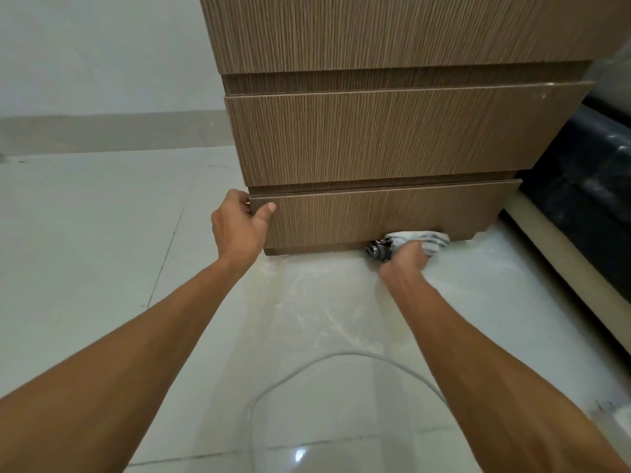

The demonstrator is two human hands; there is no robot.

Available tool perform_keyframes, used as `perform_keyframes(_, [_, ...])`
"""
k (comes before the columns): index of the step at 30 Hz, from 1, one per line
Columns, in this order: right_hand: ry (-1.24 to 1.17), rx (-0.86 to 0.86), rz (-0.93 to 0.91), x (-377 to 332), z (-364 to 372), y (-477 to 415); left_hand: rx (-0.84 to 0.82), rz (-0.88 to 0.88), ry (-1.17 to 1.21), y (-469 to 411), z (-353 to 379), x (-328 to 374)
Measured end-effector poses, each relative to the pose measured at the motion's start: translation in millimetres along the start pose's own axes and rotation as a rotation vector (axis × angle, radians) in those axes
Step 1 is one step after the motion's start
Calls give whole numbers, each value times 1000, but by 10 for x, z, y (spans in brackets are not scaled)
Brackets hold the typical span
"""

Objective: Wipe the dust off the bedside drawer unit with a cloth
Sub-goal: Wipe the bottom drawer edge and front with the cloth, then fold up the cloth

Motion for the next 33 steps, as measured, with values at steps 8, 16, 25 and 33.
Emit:
perform_keyframes(8, [-41,-120,130,748,395,571,-6,-6,-6,-12,-19,-6])
perform_keyframes(16, [28,-197,192,1278,627,1104,-26,45,-9,-62,-64,-23])
perform_keyframes(25, [374,-532,286,1661,695,1604,-89,10,-117,-13,-268,-173])
perform_keyframes(33, [473,-620,581,1044,132,2442,-381,-763,-91,685,-867,-465])
Point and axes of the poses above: each hand's wrist, its own y-axis away from the middle knuckle, its own z-axis out of the palm, x = y × z, the point moved 8 cm from there along -y, towards the middle knuckle
